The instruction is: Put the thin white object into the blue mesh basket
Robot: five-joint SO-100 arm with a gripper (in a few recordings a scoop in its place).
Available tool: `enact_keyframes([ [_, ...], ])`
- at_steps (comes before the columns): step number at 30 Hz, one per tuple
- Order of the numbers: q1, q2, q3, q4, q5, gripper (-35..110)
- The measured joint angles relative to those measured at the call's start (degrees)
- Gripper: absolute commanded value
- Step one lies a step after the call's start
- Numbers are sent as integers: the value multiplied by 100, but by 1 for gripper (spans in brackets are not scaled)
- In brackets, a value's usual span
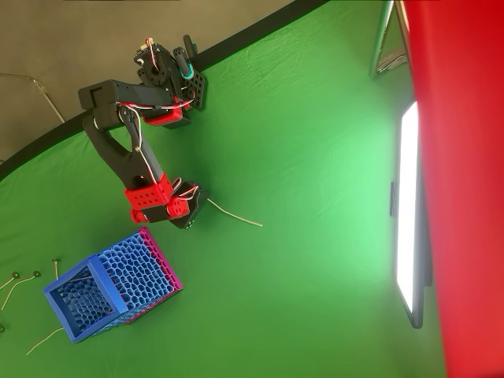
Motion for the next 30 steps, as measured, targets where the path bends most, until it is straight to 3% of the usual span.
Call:
enact_keyframes([
  [17,-9,624,-97,79,70,1],
  [30,712,1529,-1872,765,-369,1],
])
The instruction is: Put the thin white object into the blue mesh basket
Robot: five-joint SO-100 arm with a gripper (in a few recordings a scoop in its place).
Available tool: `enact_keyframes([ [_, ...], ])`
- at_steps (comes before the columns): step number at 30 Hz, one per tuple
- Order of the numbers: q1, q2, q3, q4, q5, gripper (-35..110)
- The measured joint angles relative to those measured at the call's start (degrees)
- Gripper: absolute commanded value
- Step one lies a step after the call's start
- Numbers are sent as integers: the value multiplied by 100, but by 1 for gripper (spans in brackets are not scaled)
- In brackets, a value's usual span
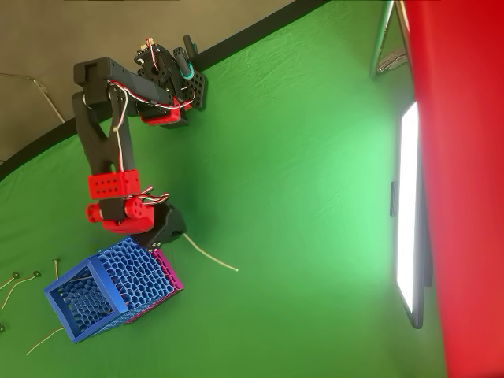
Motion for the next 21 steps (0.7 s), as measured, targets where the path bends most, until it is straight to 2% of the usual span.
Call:
enact_keyframes([
  [11,773,185,-2241,-185,-466,1],
  [15,1011,255,-2725,-659,-914,1],
  [21,1433,316,-2733,-1828,-2320,1],
])
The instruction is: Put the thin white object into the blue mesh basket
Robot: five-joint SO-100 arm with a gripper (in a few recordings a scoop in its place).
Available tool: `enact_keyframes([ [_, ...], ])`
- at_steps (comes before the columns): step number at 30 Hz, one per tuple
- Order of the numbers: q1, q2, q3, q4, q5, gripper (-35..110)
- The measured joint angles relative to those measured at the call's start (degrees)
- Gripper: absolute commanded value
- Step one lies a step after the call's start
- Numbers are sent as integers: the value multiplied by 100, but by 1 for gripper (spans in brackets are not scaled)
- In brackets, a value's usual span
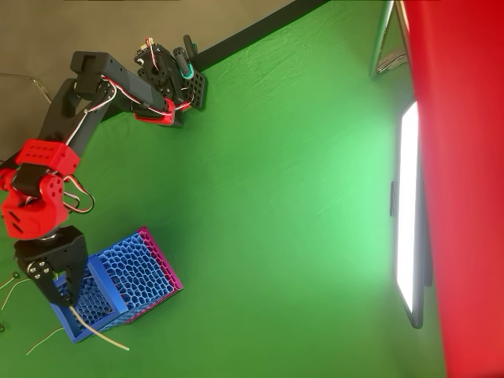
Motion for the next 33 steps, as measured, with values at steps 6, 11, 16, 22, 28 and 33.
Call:
enact_keyframes([
  [6,378,44,79,-756,-1934,1],
  [11,738,44,220,-1204,-3683,1],
  [16,1169,44,281,-1767,-5168,1],
  [22,1591,9,545,-2435,-6873,1],
  [28,1670,-237,1441,-3393,-8112,1],
  [33,1433,-281,2083,-3586,-8314,0],
])
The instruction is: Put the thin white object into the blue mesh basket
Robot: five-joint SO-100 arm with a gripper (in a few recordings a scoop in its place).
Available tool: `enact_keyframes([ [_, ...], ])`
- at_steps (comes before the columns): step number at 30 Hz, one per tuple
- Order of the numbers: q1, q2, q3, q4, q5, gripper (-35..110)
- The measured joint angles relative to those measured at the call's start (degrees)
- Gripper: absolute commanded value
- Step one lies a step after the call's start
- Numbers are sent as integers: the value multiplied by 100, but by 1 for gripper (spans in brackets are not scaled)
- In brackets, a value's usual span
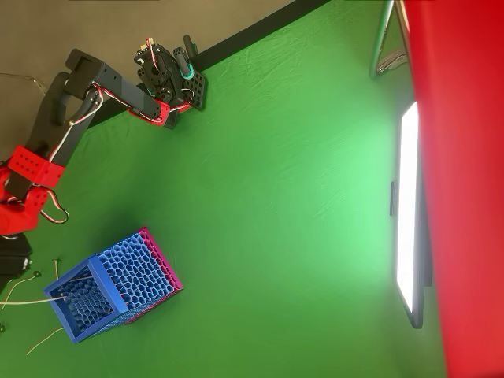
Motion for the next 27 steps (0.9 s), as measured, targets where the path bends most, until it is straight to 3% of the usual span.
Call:
enact_keyframes([
  [9,-571,18,483,123,0,2],
  [17,-729,26,791,229,-70,17],
  [27,-1099,290,1327,229,-193,24],
])
